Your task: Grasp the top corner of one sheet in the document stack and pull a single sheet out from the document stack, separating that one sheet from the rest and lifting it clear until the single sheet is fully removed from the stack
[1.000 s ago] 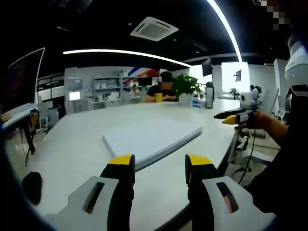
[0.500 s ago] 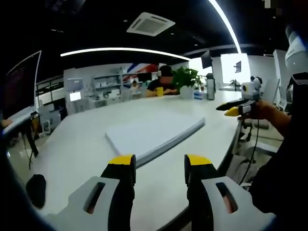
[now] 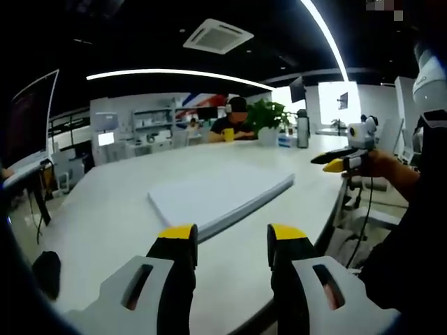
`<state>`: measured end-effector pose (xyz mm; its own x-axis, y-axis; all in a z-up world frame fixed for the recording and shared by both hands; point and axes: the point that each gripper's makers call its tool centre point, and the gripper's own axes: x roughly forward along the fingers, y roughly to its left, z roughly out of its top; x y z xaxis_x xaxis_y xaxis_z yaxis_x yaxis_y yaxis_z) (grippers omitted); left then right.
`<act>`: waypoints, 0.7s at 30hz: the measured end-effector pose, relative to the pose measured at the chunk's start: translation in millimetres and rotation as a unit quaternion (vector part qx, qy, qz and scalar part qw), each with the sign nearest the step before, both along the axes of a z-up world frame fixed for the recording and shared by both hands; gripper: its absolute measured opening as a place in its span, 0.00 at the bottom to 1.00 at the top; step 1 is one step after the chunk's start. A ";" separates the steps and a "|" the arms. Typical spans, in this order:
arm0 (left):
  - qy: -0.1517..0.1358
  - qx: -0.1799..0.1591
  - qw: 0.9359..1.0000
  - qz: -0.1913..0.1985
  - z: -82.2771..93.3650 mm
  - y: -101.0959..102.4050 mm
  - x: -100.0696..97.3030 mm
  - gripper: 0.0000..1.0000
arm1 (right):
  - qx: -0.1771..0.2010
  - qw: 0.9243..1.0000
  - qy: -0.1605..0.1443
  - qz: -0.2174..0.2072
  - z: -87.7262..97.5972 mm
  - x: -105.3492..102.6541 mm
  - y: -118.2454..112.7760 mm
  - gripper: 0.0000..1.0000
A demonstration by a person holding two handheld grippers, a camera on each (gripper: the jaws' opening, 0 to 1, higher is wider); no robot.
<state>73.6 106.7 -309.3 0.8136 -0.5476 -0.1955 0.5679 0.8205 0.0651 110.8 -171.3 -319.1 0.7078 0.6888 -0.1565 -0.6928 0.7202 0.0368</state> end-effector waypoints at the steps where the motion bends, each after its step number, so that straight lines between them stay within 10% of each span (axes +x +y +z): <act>1: 0.001 0.000 1.000 0.001 -0.2 0.4 0.0 0.40 | 0.000 1.000 0.000 -0.001 0.0 0.3 0.0 0.47; 21: 0.006 -0.003 1.000 -0.007 -1.3 -0.3 -0.1 0.40 | -0.011 1.000 0.008 0.003 -7.7 1.2 5.3 0.46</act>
